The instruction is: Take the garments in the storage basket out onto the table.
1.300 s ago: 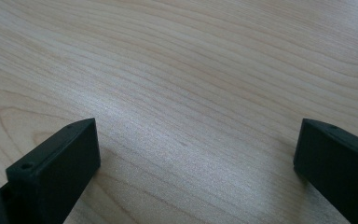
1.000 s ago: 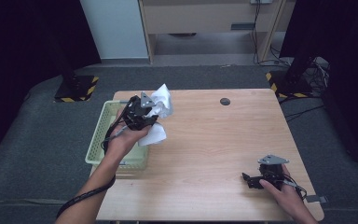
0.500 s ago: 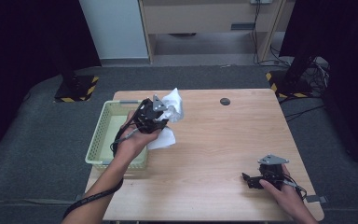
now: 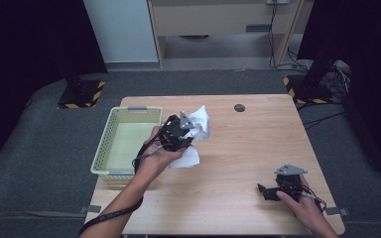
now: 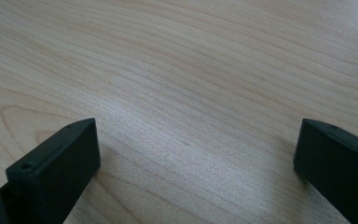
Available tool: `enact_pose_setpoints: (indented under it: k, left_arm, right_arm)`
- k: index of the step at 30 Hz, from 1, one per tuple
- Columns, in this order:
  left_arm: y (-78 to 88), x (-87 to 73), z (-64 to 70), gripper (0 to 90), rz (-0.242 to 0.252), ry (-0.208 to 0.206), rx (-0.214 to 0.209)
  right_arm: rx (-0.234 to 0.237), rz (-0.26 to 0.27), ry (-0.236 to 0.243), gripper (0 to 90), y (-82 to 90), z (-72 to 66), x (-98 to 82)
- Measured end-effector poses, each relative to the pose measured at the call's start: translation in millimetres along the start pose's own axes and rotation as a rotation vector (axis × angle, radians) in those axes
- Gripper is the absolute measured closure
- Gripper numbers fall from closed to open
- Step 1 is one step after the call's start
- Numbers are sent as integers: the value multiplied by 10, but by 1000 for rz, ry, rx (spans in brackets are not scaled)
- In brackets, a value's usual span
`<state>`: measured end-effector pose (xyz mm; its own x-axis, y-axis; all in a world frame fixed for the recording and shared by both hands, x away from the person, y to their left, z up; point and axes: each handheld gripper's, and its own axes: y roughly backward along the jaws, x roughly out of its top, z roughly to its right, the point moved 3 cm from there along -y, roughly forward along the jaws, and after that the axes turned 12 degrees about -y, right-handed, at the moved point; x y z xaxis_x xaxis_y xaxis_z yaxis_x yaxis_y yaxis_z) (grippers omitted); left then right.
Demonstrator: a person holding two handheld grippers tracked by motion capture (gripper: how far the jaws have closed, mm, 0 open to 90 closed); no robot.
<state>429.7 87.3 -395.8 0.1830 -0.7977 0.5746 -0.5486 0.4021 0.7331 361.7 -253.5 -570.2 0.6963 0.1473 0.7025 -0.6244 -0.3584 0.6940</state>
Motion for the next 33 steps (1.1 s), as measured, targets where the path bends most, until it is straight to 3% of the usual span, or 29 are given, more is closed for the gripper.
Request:
enact_pose_setpoints:
  k: [13, 33]
  left_arm:
    - [-263, 164, 291, 692, -5, -48, -54]
    - [-699, 182, 763, 690, -3, -44, -126]
  right_arm:
    - [0, -1, -1, 4, -1, 0, 1]
    - [-1, 1, -3, 4, -53, -14, 49]
